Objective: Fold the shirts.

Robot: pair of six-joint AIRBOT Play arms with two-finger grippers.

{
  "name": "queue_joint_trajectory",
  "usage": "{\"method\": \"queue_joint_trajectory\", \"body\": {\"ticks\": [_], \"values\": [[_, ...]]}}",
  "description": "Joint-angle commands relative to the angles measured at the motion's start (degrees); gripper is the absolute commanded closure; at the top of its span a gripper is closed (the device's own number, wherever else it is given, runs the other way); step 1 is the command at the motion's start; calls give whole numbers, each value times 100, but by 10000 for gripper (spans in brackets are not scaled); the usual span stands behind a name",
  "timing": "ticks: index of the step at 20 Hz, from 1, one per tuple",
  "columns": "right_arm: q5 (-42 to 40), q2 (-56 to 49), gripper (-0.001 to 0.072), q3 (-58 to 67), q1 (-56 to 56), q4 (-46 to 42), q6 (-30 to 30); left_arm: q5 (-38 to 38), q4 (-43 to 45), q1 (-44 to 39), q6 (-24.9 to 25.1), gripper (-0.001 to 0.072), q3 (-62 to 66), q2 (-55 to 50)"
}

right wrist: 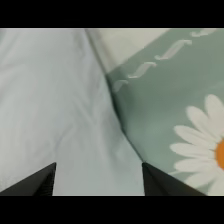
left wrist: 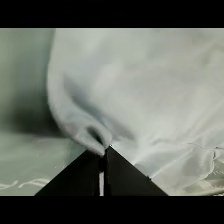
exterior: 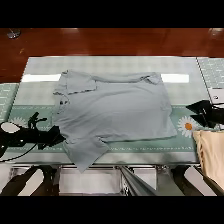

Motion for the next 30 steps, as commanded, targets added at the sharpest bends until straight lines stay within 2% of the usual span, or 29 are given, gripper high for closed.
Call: {"method": "queue_joint_trajectory", "body": {"ticks": [1, 4, 8, 15, 20, 24, 25, 26, 27, 30], "values": [[321, 4, 93, -186, -267, -1517, 752, 225, -638, -59, 273, 686, 9, 2], [284, 4, 93, -717, -267, -1543, 752, 326, -1049, -61, 446, 685, 44, 4], [210, -2, 93, -920, -186, -1106, 614, 380, -1043, -70, 511, 685, 42, 2], [55, -197, 93, -852, 798, -1300, 584, 433, -1043, -70, 511, 686, 42, 2], [168, -658, 93, -852, 1104, -1062, 527, 452, -1040, -70, 514, 685, 42, 2], [-315, -933, 113, -822, 1316, -426, 304, 496, -1040, -70, 511, 686, 39, 2], [-321, -1021, 235, -761, 1316, -280, 195, 496, -1040, -70, 514, 685, 39, 2], [-278, -1093, 439, -693, 1316, -90, -20, 498, -1043, -70, 514, 685, 42, 4], [-184, -1134, 681, -608, 1316, 138, -457, 501, -1043, -70, 514, 685, 42, 4], [144, -1139, 682, 118, 1316, 520, -678, 599, -1123, -33, 723, 685, 310, 9]]}}
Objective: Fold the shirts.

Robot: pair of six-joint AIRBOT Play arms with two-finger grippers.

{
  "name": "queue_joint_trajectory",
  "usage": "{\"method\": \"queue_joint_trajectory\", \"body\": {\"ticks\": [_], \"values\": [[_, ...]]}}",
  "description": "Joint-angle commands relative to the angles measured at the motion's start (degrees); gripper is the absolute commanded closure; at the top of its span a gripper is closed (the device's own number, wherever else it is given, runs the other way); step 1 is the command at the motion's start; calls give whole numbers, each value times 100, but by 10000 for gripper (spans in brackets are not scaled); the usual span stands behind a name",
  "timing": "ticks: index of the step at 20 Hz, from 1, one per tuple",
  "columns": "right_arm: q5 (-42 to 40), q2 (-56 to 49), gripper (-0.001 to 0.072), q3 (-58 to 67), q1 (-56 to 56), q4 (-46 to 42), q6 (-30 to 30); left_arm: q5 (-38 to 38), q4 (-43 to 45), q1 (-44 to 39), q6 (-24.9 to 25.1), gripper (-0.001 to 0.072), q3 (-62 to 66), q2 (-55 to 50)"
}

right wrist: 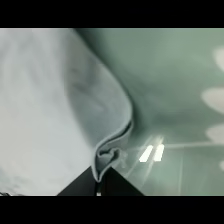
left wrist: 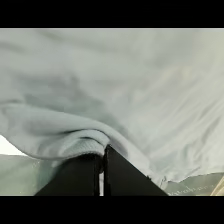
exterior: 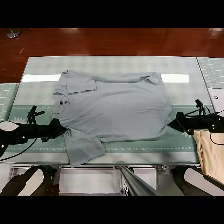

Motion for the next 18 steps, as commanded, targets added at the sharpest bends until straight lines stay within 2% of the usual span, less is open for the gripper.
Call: {"method": "queue_joint_trajectory", "body": {"ticks": [1, 5, 8, 10, 12, 15, 18], "values": [[385, -48, 682, 1032, 20, 669, -376, 55, -317, 57, 149, 685, 514, 20], [190, 76, 683, 3757, 520, 863, 164, 396, -1891, -127, 525, 686, 2846, 44], [-70, 76, 683, 5727, 1073, 656, 619, 861, -1917, -341, 525, 686, 5049, 44], [127, 109, 683, 6916, 1154, 402, 826, 837, -1543, -238, 474, 687, 6439, 46], [258, 354, 683, 7685, 1095, 28, 960, 535, -658, -66, 160, 686, 7707, 55], [271, 1158, 683, 7958, 946, -509, 1095, -11, 584, 107, -197, 686, 8900, 173], [345, 2004, 682, 7956, 931, -1141, 1266, -391, 1270, 105, -286, 686, 9200, 605]]}}
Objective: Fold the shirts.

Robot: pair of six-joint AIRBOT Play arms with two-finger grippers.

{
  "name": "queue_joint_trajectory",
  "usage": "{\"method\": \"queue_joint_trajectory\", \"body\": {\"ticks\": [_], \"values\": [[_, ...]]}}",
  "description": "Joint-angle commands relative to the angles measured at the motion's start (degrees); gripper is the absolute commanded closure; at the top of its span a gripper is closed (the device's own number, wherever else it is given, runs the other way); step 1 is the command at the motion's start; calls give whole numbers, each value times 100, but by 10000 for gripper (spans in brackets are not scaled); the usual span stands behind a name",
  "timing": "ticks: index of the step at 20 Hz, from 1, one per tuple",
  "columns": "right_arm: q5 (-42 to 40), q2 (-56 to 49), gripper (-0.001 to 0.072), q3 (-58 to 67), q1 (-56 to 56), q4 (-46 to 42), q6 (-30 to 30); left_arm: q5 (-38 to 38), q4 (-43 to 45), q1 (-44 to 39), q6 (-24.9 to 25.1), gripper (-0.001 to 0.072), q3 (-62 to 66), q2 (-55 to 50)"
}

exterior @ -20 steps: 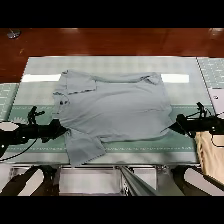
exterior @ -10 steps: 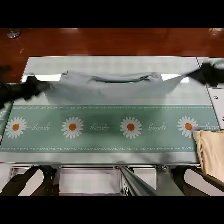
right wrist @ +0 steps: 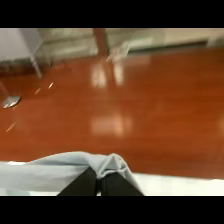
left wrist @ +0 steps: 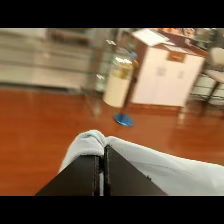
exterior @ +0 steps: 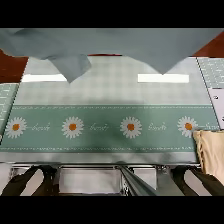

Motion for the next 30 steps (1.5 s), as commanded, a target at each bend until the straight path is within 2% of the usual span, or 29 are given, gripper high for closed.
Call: {"method": "queue_joint_trajectory", "body": {"ticks": [1, 7, 12, 14, 18, 20, 23, 26, 30], "values": [[157, 925, 683, 243, -26, -802, 267, -654, 1119, 55, -264, 686, 636, 466], [1224, 1884, 682, 243, -26, -1390, 417, -1727, 2055, 17, -260, 686, 634, 1241], [1517, 2026, 683, 162, -24, -1794, 544, -1810, 2144, -356, -262, 686, 575, 1329], [1626, 2026, 682, -212, -24, -1694, 581, -1810, 2142, -350, -323, 686, 221, 1300], [1633, 1862, 682, -1805, -24, -1167, 507, -1777, 1851, -350, -304, 685, -1143, 1023], [1185, 1622, 682, -2640, -24, -730, 245, -1486, 1405, -352, -302, 686, -2037, 743], [282, 879, 682, -3440, -24, -267, -216, -376, 1228, -538, -225, 686, -3230, 177], [-149, -503, 683, -3493, 223, -2, -778, 702, 1228, -925, -63, 686, -3571, -802], [-1307, -2448, 683, -2979, 621, 7, -813, 2538, 1231, -1366, -319, 686, -3552, -2111]]}}
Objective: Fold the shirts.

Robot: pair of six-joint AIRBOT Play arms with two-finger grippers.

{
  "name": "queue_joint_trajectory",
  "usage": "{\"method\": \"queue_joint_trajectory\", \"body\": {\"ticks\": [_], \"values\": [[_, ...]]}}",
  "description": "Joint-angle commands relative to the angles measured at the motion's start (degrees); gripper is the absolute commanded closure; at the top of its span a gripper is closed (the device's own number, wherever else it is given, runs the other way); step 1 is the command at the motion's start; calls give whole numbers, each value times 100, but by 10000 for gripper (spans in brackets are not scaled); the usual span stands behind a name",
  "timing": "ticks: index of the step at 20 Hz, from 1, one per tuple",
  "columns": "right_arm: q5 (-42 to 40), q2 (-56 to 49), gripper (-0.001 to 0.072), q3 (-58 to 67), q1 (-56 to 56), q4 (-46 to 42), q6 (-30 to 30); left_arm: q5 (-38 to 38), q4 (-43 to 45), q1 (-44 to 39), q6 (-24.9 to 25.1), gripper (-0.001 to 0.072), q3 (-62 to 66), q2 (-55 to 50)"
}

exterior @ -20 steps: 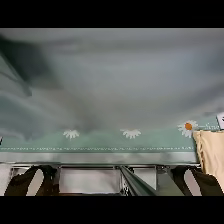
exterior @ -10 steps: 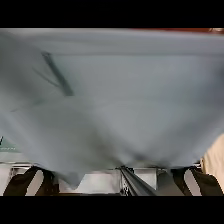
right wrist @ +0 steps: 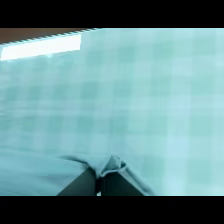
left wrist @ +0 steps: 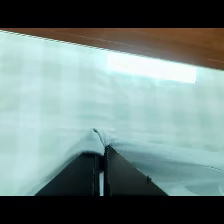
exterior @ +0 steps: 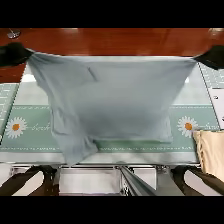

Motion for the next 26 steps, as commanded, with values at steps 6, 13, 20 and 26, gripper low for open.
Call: {"method": "queue_joint_trajectory", "body": {"ticks": [6, 13, 20, 26], "values": [[-861, -3705, 683, 2142, 376, 343, 669, 2653, -46, -667, -1178, 686, -144, -2234], [326, -3921, 682, 2343, 195, 391, 452, 754, -46, -529, -1054, 685, 184, -2522], [1858, -3869, 682, 2026, 20, -481, 214, -1617, 356, -42, -295, 685, 684, -2730], [1768, -3869, 681, 1362, 105, -496, 122, -2020, 433, -85, -291, 685, 632, -3206]]}}
